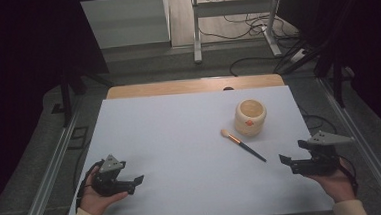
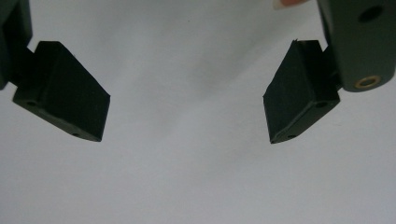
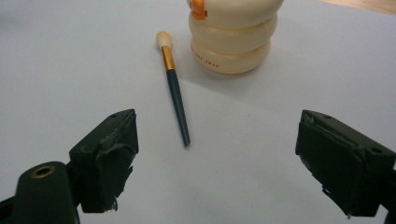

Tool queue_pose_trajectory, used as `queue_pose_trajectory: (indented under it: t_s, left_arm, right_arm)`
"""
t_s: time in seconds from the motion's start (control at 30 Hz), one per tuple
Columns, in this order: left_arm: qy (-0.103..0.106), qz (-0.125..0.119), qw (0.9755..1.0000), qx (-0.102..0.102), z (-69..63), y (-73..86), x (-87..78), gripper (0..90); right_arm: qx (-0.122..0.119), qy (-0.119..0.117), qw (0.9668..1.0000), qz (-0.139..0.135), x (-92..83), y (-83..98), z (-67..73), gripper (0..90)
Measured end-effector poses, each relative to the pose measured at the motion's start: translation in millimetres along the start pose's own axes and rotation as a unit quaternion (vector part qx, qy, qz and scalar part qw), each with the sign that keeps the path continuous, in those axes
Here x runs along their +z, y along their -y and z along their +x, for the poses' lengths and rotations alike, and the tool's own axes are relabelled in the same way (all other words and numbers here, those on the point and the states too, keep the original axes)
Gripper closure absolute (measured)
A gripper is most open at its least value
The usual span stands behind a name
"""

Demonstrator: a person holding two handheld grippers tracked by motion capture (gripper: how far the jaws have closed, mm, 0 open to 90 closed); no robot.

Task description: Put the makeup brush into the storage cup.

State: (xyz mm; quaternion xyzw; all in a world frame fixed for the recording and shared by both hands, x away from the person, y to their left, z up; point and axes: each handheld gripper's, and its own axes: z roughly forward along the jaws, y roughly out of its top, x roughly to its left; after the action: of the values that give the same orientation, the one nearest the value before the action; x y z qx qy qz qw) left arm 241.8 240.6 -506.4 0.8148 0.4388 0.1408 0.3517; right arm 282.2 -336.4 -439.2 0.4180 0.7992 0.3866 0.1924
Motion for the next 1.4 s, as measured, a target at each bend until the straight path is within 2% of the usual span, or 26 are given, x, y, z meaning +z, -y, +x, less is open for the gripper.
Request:
queue_pose_trajectory:
  t_s: [0.73,0.93,1.4]
  left_arm:
    - [-0.002,0.003,1.0,0.006,0.5,-0.5,-0.9,15.3]
    - [-0.002,0.004,1.0,0.008,0.0,-0.6,-0.9,15.3]
    - [-0.002,0.005,0.9999,0.009,-0.6,-0.6,-0.1,15.3]
  right_arm:
    - [-0.02,0.003,0.9997,0.014,9.5,-21.7,11.4,13.8]
    - [-0.026,0.004,0.9993,0.028,15.1,-29.4,16.7,13.9]
    - [-0.044,-0.007,0.9981,0.043,29.5,-46.5,27.1,14.3]
